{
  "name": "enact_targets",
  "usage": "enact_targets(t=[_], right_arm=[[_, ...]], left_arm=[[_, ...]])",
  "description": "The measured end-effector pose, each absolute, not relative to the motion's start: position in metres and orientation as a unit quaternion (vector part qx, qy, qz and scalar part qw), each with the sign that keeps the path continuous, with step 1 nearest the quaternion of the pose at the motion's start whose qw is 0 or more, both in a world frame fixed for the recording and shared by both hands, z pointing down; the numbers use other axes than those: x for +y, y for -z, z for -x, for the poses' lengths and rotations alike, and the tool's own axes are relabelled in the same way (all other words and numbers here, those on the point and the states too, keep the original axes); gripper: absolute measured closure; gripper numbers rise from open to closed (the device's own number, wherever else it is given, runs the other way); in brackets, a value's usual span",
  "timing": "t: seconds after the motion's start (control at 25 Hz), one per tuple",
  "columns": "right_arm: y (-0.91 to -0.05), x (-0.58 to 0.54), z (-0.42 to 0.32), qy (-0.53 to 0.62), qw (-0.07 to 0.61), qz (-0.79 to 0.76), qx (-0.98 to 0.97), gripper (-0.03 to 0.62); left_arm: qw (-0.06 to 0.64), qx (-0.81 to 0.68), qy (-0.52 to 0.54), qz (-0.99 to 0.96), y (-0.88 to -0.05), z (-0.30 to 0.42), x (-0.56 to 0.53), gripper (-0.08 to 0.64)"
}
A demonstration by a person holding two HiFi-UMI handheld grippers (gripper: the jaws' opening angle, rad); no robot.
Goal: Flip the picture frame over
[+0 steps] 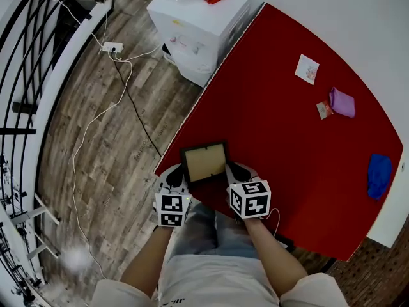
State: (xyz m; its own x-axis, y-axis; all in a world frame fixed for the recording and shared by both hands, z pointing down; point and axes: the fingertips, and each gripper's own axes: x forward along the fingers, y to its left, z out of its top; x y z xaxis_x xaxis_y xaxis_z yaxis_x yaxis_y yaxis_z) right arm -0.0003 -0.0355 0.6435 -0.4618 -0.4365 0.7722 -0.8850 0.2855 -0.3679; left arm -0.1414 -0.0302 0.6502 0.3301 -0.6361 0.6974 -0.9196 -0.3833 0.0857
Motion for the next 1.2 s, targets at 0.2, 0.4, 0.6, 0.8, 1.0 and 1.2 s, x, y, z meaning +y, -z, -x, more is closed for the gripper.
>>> enact_targets(t=[0.2,0.4,0.6,0.8,1.0,1.2], right_arm=[[-0.643,-0.037,-0.031,-0.384,0.284,-0.482,-0.735,0.558],[-0.644,-0.039,-0.050,-0.366,0.295,-0.506,-0.723,0.558],[-0.645,-0.036,-0.067,-0.364,0.298,-0.535,-0.702,0.557],[-0.647,-0.036,-0.072,-0.347,0.311,-0.533,-0.706,0.557],[-0.627,-0.033,-0.076,-0.331,0.298,-0.532,-0.720,0.555],[-0.571,-0.021,-0.065,-0.259,0.295,-0.515,-0.762,0.556]], left_arm=[[0.186,-0.519,-0.322,-0.770,-0.659,0.126,-0.033,0.557],[0.189,-0.527,-0.332,-0.759,-0.661,0.125,-0.036,0.557],[0.201,-0.523,-0.322,-0.763,-0.662,0.124,-0.036,0.557],[0.208,-0.518,-0.309,-0.770,-0.659,0.126,-0.038,0.555],[0.220,-0.531,-0.288,-0.766,-0.630,0.140,-0.036,0.555],[0.279,-0.551,-0.241,-0.749,-0.580,0.141,-0.022,0.557]])
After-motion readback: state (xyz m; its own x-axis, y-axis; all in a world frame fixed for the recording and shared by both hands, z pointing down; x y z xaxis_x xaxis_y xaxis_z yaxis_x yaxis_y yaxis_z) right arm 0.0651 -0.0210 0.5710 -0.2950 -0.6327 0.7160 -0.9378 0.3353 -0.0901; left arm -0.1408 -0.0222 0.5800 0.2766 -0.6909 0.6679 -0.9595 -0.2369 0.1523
